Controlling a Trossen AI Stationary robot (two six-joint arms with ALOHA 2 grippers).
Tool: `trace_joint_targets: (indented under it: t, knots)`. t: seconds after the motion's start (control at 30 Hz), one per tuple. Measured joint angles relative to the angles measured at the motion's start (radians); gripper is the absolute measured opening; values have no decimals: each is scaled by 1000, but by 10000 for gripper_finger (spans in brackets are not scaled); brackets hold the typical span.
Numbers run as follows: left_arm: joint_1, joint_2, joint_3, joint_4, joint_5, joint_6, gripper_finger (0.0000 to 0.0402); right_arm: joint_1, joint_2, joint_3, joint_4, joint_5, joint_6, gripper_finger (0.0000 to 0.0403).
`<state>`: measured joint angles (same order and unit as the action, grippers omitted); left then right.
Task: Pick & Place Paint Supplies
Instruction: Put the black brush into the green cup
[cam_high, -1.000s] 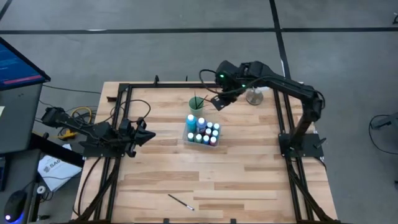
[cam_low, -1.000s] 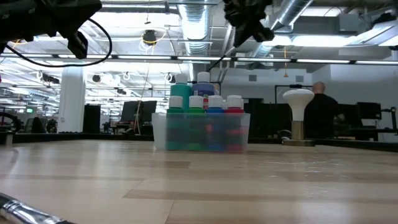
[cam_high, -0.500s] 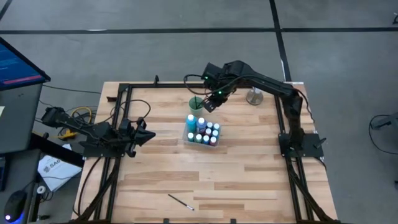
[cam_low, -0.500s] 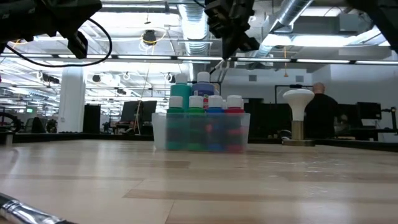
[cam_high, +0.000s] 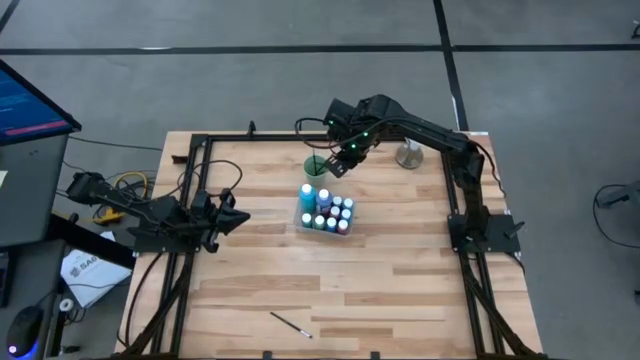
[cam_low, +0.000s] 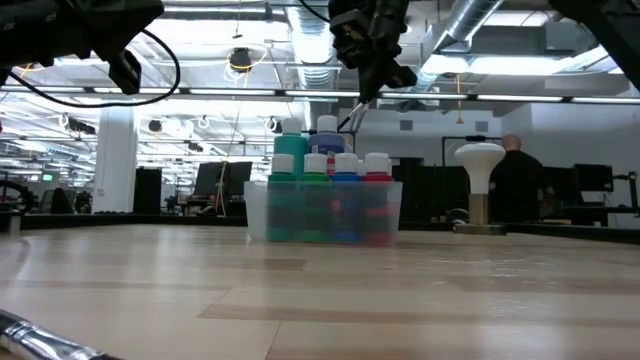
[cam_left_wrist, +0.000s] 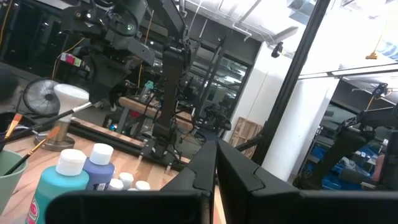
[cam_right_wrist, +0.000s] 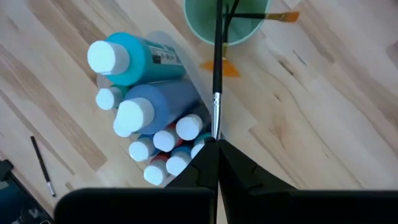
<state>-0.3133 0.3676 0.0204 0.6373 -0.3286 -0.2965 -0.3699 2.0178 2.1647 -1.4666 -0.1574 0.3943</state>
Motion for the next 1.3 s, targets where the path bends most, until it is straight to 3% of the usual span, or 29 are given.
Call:
trace_joint_targets:
  t: [0.47, 1.3]
  knots:
    - [0, 0, 0, 0, 0, 0, 8, -15, -1, -47, 85, 32, -9, 0]
    - [0, 0, 0, 0, 0, 0, 8, -25, 0, -77, 89, 35, -49, 0]
